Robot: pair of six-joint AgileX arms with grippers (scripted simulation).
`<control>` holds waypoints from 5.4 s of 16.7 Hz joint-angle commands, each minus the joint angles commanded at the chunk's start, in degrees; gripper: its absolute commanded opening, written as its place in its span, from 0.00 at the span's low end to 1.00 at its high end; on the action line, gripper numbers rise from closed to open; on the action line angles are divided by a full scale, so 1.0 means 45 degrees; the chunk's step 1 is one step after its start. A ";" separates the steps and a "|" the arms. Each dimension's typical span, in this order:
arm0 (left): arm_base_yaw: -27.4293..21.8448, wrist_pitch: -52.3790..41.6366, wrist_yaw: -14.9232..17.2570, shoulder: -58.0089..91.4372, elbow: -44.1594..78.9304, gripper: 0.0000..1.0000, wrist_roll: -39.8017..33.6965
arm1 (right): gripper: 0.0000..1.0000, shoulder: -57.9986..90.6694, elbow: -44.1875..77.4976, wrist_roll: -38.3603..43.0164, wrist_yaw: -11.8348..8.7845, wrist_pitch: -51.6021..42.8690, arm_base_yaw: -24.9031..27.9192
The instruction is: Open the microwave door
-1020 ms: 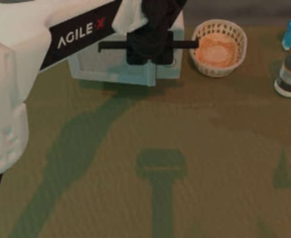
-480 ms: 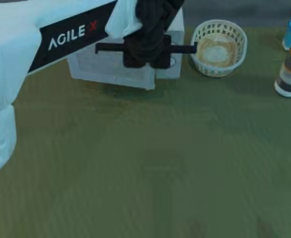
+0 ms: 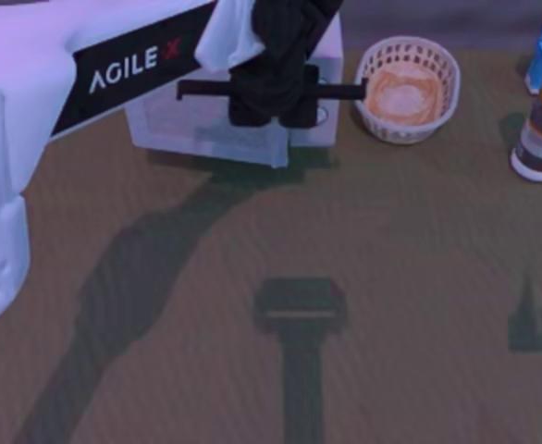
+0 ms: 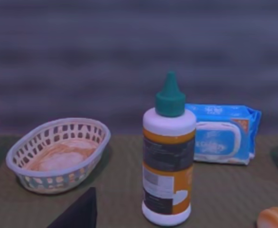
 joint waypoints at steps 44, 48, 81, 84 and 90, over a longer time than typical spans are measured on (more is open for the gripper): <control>0.0127 0.1060 0.0636 -0.1247 -0.1991 0.00 0.1300 | 1.00 0.0000 0.0000 0.0000 0.0000 0.0000 0.0000; 0.0043 0.1089 0.0714 -0.1229 -0.2035 0.00 0.1280 | 1.00 0.0000 0.0000 0.0000 0.0000 0.0000 0.0000; 0.0259 0.1917 0.1440 -0.2360 -0.3779 0.00 0.2649 | 1.00 0.0000 0.0000 0.0000 0.0000 0.0000 0.0000; 0.0339 0.2089 0.1593 -0.2625 -0.4039 0.00 0.2960 | 1.00 0.0000 0.0000 0.0000 0.0000 0.0000 0.0000; 0.0664 0.2559 0.2216 -0.3478 -0.5299 0.00 0.4213 | 1.00 0.0000 0.0000 0.0000 0.0000 0.0000 0.0000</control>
